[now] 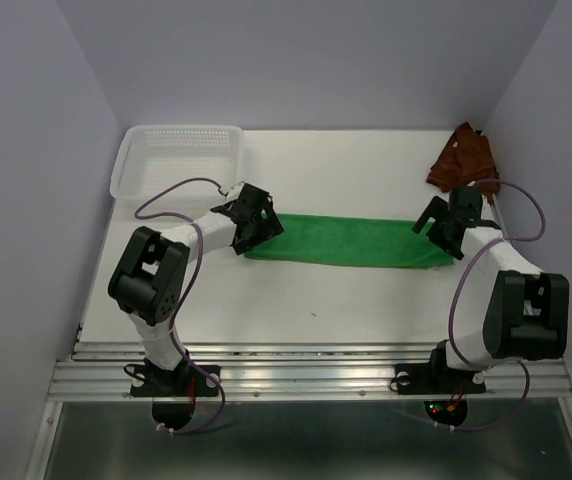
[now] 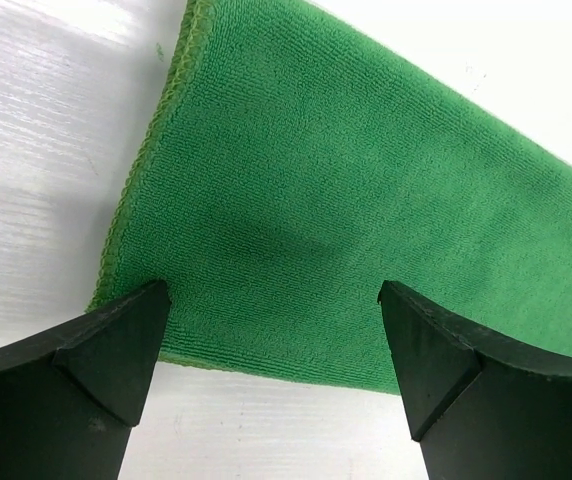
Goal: Roll the towels
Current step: Fold the towel
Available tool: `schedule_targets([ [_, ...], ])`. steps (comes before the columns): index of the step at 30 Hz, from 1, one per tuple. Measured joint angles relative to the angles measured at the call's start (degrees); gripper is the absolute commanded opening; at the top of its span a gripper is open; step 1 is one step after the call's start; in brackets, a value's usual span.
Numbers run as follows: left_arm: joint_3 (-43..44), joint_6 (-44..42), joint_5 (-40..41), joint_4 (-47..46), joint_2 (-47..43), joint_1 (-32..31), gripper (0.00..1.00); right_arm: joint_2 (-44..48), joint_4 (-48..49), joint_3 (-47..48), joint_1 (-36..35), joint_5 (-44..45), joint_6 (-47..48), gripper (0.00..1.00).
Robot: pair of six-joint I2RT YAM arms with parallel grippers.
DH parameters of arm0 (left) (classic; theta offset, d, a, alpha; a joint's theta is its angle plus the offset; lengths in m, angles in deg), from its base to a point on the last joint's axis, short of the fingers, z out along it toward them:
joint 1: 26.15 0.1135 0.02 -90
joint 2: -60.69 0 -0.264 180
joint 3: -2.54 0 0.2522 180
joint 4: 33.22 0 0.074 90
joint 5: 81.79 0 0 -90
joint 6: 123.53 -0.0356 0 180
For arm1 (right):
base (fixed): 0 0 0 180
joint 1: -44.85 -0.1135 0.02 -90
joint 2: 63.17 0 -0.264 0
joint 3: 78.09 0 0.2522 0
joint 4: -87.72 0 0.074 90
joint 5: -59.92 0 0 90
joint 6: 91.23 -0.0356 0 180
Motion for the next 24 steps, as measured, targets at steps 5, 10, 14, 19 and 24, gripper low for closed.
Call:
schedule_targets([
  [5,-0.6,-0.7,0.3,1.9,-1.9,0.0,0.99,5.7,0.2,0.7,1.5,0.7,4.8,1.0],
  [10,-0.7,-1.1,1.8,5.0,-6.2,0.6,0.99,5.1,0.5,1.3,6.5,0.6,8.4,1.0],
  [14,-0.7,-1.1,3.8,6.5,-9.6,1.5,0.99,2.2,0.5,1.3,8.7,-0.1,10.1,1.0],
  [19,-2.3,-1.2,4.2,6.3,-11.7,4.0,0.99,-3.3,0.6,1.3,9.9,-1.7,10.8,1.0],
  [24,-6.3,-1.5,4.6,6.3,-11.8,5.8,0.99,-6.7,1.7,1.3,10.1,-4.6,11.0,0.92],
])
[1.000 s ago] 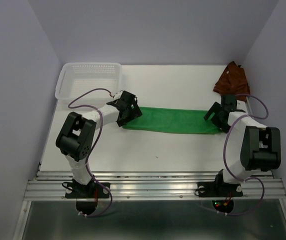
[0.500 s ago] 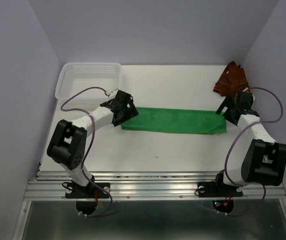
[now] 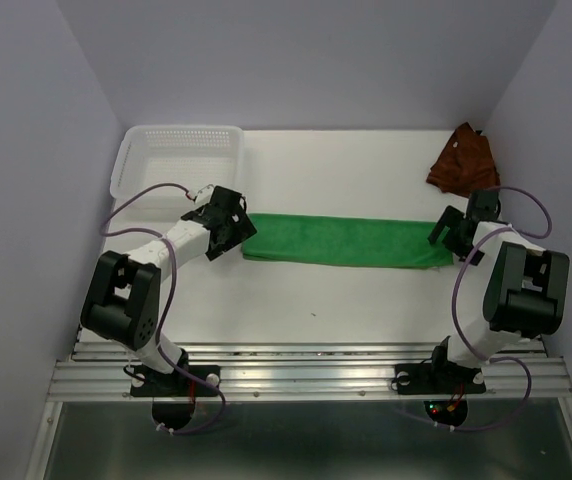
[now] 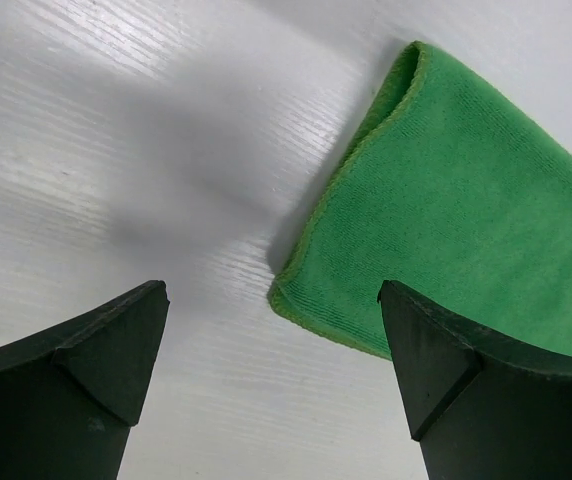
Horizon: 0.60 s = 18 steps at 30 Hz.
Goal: Roll the towels
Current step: Fold the towel
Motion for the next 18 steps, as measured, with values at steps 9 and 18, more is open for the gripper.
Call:
schedule_targets([
  [9,-1.6,0.0,-0.4,-2.7,3.0,1.5,0.86,-2.6,2.8,1.1,0.3,-2.6,0.9,0.7],
  [18,-2.1,-0.9,-1.9,-8.3,6.5,1.6,0.53,-2.7,3.4,1.0,0.3,-2.9,0.6,0.48],
])
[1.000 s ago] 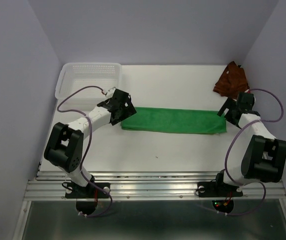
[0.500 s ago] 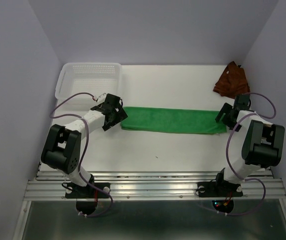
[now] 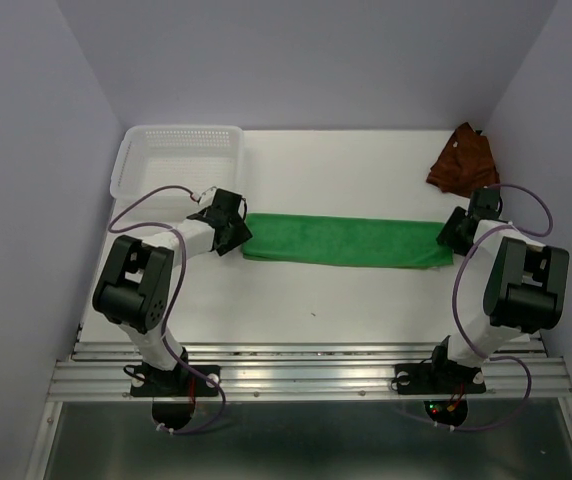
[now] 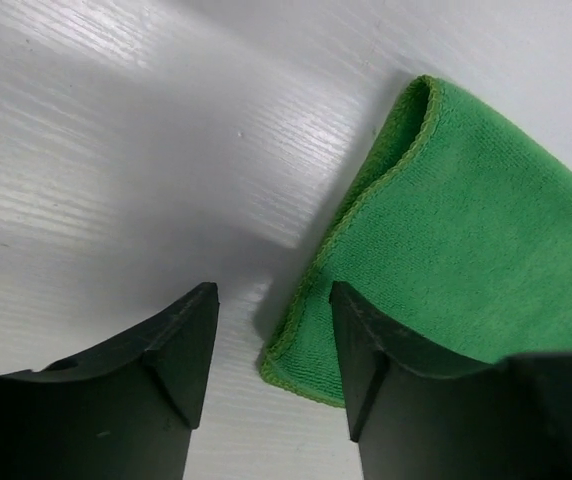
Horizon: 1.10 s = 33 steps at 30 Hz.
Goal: Roll the towels
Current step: Fold the towel
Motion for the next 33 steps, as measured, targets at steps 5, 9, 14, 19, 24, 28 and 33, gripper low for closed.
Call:
schedule_targets([
  [5,-0.1,-0.6,-1.7,-2.1,0.9,0.0,0.38,-0.4,0.9,-0.1,0.0,-0.6,-0.5,0.31],
  [9,-0.6,-0.7,-1.9,-2.6,0.8,-0.4,0.28,-0.7,1.4,-0.1,0.0,-1.8,-0.8,0.17],
  [14,-0.9,-0.7,-1.9,-2.9,0.9,-1.9,0.2,-0.8,1.5,-0.1,0.0,-2.4,-0.9,0.01],
  [19,-0.8,-0.6,-1.9,-3.3,1.2,-3.3,0.2,0.0,1.1,-0.1,0.0,-1.9,0.1,0.01],
  [24,0.1,-0.3,-1.9,-3.3,2.0,-5.7,0.19,2.7,-0.5,0.6,0.0,0.4,2.0,0.01],
  [28,1.8,0.3,-1.9,-2.9,3.3,-7.6,0.18,4.9,-2.2,3.0,0.0,3.2,3.5,0.01],
  [33,2.8,0.9,-2.3,-2.2,4.0,-8.9,0.18,5.4,-5.8,9.3,0.0,8.6,6.2,0.01],
])
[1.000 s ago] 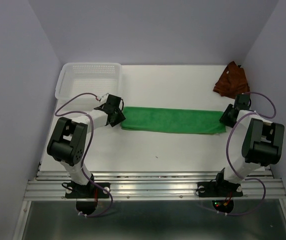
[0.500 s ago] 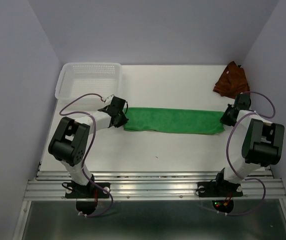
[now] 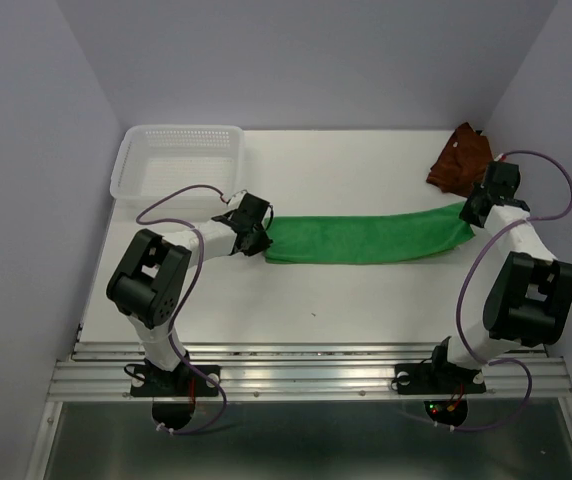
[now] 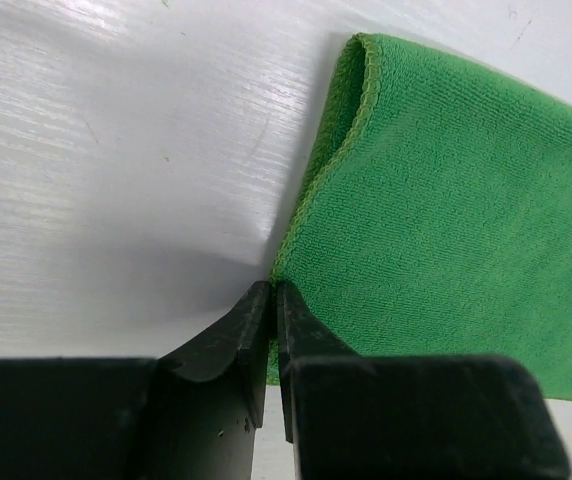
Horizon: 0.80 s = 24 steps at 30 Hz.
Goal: Roll the towels
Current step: Fold the towel
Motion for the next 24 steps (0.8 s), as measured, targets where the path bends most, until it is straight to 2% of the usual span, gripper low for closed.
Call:
schedule_targets([
  [7,1.0,0.0,-1.9,0.5,0.6,-0.9,0.18,-0.2,-3.3,8.6,0.0,1.5,3.6,0.01],
  [14,1.3,0.1,-4.0,0.6,0.8,-2.9,0.18,-0.2,-6.2,9.2,-1.3,-1.3,4.8,0.01],
  [24,1.5,0.6,-4.3,0.4,1.1,-3.5,0.2,-0.2,-15.3,14.3,-13.2,0.8,2.6,0.01],
])
